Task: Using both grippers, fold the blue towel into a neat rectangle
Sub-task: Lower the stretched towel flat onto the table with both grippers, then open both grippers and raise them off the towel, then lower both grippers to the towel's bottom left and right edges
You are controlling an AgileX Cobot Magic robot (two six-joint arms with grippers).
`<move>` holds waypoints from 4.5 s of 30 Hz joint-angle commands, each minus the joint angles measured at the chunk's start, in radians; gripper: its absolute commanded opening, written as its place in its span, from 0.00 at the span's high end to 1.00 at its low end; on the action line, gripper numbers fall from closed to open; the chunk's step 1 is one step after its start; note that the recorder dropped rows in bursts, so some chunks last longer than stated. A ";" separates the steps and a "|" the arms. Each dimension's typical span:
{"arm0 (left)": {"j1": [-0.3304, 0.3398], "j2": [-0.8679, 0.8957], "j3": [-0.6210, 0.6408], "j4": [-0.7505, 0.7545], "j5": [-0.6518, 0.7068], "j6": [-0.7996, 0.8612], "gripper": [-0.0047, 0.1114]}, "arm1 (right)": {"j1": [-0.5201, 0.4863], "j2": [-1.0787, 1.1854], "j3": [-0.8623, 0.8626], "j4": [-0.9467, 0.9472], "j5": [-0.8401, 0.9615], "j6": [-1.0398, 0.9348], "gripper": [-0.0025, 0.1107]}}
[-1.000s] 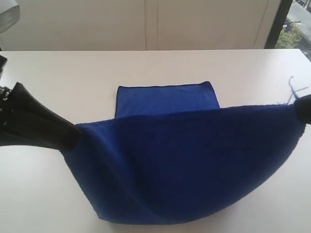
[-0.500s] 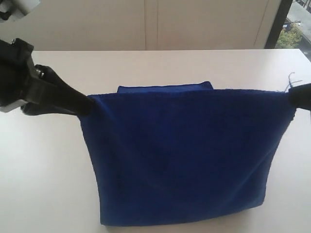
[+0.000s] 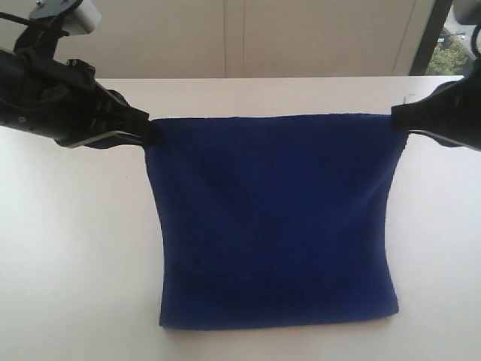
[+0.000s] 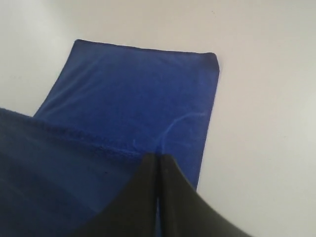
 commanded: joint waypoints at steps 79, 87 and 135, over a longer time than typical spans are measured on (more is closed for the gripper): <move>0.107 0.827 -0.712 0.002 -0.146 0.051 0.96 | -0.034 0.906 -0.571 0.016 -0.358 0.005 0.98; 0.105 0.862 -0.712 0.002 -0.177 0.070 0.96 | -0.034 0.957 -0.571 0.016 -0.408 0.002 0.98; 0.053 0.417 -0.402 0.229 0.474 -0.224 0.96 | -0.032 0.483 -0.259 -0.026 0.283 0.053 0.98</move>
